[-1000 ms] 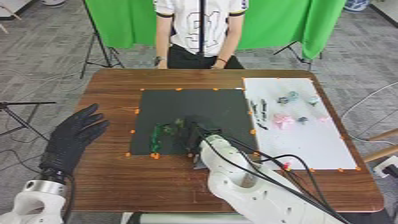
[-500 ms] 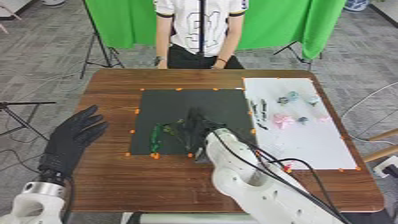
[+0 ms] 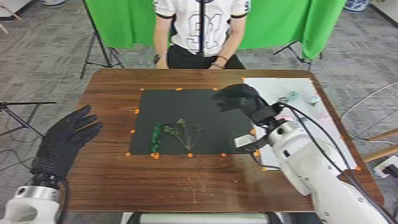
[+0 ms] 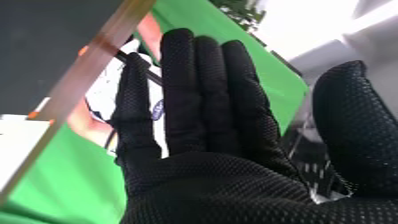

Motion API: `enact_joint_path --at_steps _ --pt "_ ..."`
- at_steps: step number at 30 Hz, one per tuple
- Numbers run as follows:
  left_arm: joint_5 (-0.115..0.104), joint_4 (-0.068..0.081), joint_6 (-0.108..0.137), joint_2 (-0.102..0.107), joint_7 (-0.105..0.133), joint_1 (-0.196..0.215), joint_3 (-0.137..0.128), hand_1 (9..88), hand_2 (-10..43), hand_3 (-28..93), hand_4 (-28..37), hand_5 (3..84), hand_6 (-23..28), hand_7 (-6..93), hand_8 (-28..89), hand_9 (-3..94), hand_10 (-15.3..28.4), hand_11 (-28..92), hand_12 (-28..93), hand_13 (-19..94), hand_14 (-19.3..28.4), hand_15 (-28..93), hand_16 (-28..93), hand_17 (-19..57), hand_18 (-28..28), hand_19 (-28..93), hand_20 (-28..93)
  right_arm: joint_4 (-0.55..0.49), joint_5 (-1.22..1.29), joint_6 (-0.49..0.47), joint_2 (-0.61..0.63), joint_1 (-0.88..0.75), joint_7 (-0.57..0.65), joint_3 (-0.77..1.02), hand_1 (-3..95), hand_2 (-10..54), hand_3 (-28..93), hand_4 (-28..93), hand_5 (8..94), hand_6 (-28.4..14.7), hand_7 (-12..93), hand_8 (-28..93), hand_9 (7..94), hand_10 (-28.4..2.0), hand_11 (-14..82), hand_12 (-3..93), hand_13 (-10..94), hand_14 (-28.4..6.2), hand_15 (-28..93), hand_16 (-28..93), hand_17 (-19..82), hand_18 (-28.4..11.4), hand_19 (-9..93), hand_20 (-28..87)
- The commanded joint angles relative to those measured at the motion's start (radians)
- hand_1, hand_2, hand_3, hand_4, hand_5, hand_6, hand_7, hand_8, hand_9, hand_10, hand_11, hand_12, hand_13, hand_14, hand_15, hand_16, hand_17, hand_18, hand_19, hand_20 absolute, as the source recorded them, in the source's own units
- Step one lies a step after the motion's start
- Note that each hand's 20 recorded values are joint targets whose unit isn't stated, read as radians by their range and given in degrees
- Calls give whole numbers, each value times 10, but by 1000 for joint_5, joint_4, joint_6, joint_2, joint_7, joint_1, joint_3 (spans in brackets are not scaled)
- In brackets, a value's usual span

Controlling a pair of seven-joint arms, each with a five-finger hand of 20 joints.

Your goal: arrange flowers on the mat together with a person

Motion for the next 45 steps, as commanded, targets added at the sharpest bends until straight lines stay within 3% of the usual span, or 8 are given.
enact_joint_path --at_steps 1,7,9,15,19,23,29,45 --pt "-14 -10 26 -32 27 43 -7 238 -14 727 -220 378 33 190 -89 346 134 242 167 317 161 287 20 -36 247 474 53 21 825 -6 -7 -460 -155 562 165 48 844 -219 436 -27 185 -107 423 -151 166 255 346 -144 249 241 115 -223 501 277" --pt "-12 -10 26 -46 46 45 -4 239 -14 728 -217 377 33 191 -89 341 133 241 167 311 159 282 20 -36 247 473 52 -28 841 118 -60 -570 -295 592 165 -34 836 -230 373 2 103 -87 356 -129 34 235 266 -150 49 291 81 -224 364 208" --pt "-1 -6 6 -48 22 32 -5 239 -14 728 -217 376 33 190 -89 337 132 240 167 310 159 280 21 -36 247 473 52 -39 829 101 -67 -579 -285 613 162 -37 837 -233 387 0 109 -85 374 -126 40 236 278 -141 58 301 81 -221 364 211" --pt "-4 -15 15 -53 34 53 -6 240 -16 728 -216 368 32 190 -88 323 128 237 168 300 154 273 23 -35 263 476 49 -26 771 -85 -139 -568 -232 681 159 -36 839 -234 399 -8 124 -88 389 -132 50 241 302 -129 76 327 82 -219 383 231" --pt "1 -7 5 -48 33 27 13 241 -16 727 -216 364 32 188 -87 312 125 233 169 295 151 265 25 -35 265 478 45 -39 783 -37 -141 -581 -231 669 160 -35 835 -235 391 -19 126 -88 388 -135 54 243 314 -129 77 334 88 -218 389 236" --pt "-16 -9 36 -63 49 44 18 242 -16 726 -216 364 32 189 -87 312 126 232 170 295 151 264 28 -36 259 477 42 -36 778 -84 -168 -578 -205 685 160 -35 835 -233 393 -25 129 -88 393 -140 58 243 325 -128 79 337 90 -218 394 239" --pt "10 6 4 -58 24 -6 31 242 -16 726 -215 368 33 190 -88 319 128 235 170 298 153 269 29 -36 249 474 44 -46 795 -10 -165 -603 -232 687 161 -33 833 -234 402 -31 139 -89 409 -141 80 243 348 -129 97 342 96 -220 421 252" --pt "3 11 -1 -66 16 6 33 241 -14 727 -216 371 33 193 -90 330 131 240 169 301 155 274 26 -37 246 473 53 -32 770 -16 -161 -560 -179 622 162 -21 838 -238 424 -36 155 -97 431 -149 112 235 360 -130 165 304 99 -222 456 263"
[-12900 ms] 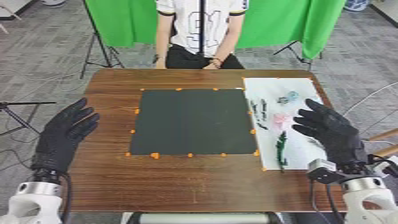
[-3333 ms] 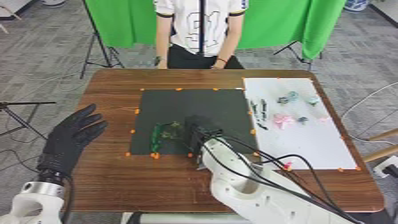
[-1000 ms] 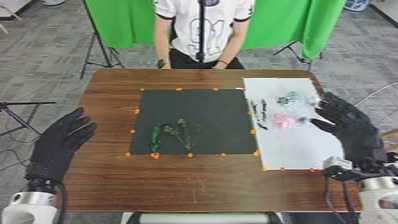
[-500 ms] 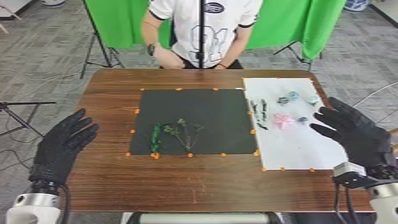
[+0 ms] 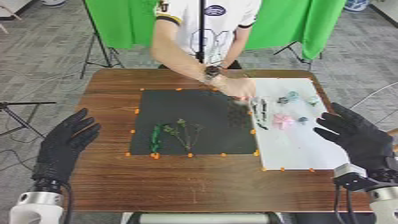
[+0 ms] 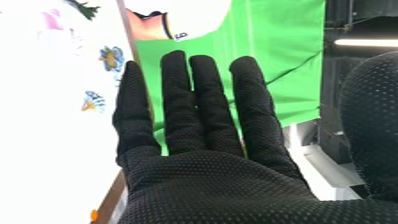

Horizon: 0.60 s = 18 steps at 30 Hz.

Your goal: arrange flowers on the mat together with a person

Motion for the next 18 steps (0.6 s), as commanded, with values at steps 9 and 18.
enact_joint_path --at_steps 9,18 --pt "7 11 -26 13 -31 -11 -1 241 -14 727 -217 372 34 192 -90 330 131 241 168 302 156 275 25 -37 245 473 55 6 -13 82 72 57 16 -129 162 -20 837 -238 428 -37 155 -96 434 -150 114 235 363 -130 179 293 99 -224 458 264" --pt "10 15 -27 13 -39 -14 3 241 -13 726 -217 372 33 191 -89 330 132 241 168 303 156 274 25 -37 245 473 57 16 -9 104 87 83 14 -168 160 -18 837 -237 430 -37 156 -97 436 -150 115 235 366 -131 188 285 101 -223 459 263"
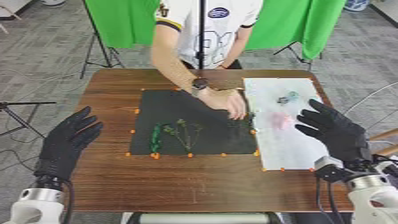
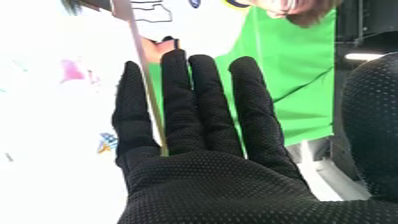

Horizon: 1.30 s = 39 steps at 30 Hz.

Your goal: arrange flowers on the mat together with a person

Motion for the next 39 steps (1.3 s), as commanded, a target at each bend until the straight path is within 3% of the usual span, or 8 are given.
enact_joint_path --at_steps 1,7,12,17,22,27,33,39 --pt "4 6 -14 -4 -18 10 1 242 -13 726 -217 372 32 191 -88 330 132 241 168 303 155 274 25 -37 245 473 57 9 -7 5 3 18 3 -26 160 -18 837 -237 430 -37 155 -97 436 -149 115 235 366 -131 188 284 101 -224 459 263" --pt "10 14 -25 3 -25 -11 3 242 -12 726 -218 374 31 192 -90 331 132 241 169 303 155 275 25 -37 245 473 57 5 -7 -4 1 4 -7 -5 159 -19 839 -237 429 -37 154 -96 436 -149 115 234 365 -131 189 281 101 -223 460 263" --pt "5 1 -11 -9 -20 26 -14 242 -11 725 -218 373 32 191 -90 331 132 239 169 303 155 275 25 -37 245 473 58 9 -13 -32 -2 8 16 -11 159 -19 839 -237 431 -38 154 -96 437 -149 116 235 366 -131 191 279 100 -224 460 262" --pt "11 5 -18 -4 -24 5 -12 241 -11 726 -217 373 31 191 -90 332 131 240 169 303 156 276 25 -37 245 473 58 6 -8 -29 -7 4 9 -1 160 -18 838 -237 430 -37 155 -96 438 -149 117 235 367 -130 192 278 98 -224 458 262" --pt "5 -2 -12 -11 -20 29 -17 240 -11 726 -217 373 32 191 -89 332 131 240 169 304 156 275 25 -37 245 473 58 10 -15 -68 -12 8 38 0 160 -18 838 -237 431 -37 156 -96 439 -150 118 234 368 -131 195 278 98 -224 459 262" --pt "11 7 -25 0 -23 -2 -5 240 -11 726 -218 372 31 191 -89 332 132 239 169 304 156 275 25 -38 245 472 58 5 -14 -40 -9 4 27 -1 159 -16 837 -236 430 -37 153 -96 443 -149 118 234 374 -134 198 276 96 -224 456 261" --pt "7 -1 -14 -16 -22 28 -7 239 -11 727 -218 372 32 190 -89 335 131 240 170 304 156 276 25 -38 245 472 58 9 -22 -68 -18 8 34 -4 160 -17 837 -235 432 -38 153 -96 444 -150 117 234 375 -133 201 272 96 -225 457 261" --pt "1 -3 -3 -10 -13 27 -11 238 -10 727 -219 373 32 191 -89 335 131 241 169 305 157 278 25 -38 245 473 58 12 -18 -59 -19 17 36 -5 160 -18 839 -234 432 -37 153 -95 446 -150 118 234 377 -132 203 271 97 -225 458 263"
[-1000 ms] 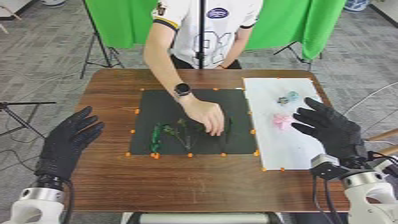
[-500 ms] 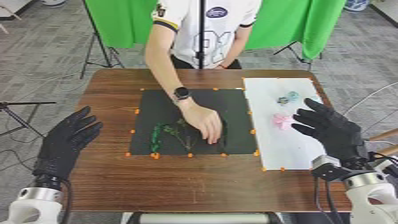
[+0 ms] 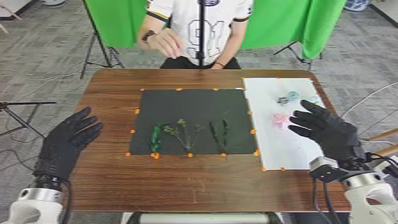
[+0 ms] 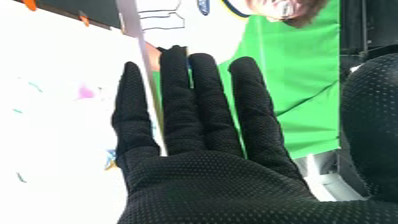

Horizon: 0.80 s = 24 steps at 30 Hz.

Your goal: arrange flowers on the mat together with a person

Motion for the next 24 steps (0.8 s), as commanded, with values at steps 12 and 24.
enact_joint_path --at_steps 12,24 --pt "-8 -5 13 -13 7 31 -2 238 -9 727 -219 373 33 190 -89 336 133 242 168 305 158 278 23 -38 244 472 58 27 -28 -61 12 57 5 -18 164 -20 840 -234 432 -38 152 -95 453 -148 123 233 392 -132 215 267 100 -225 461 263" --pt "-7 -18 21 -13 1 56 -20 236 -10 729 -220 374 32 189 -89 338 132 241 168 306 158 279 24 -38 245 472 58 72 -856 420 256 178 -44 -222 277 -62 856 -251 523 -10 263 -143 568 -127 250 235 499 -96 415 219 183 -198 559 303"
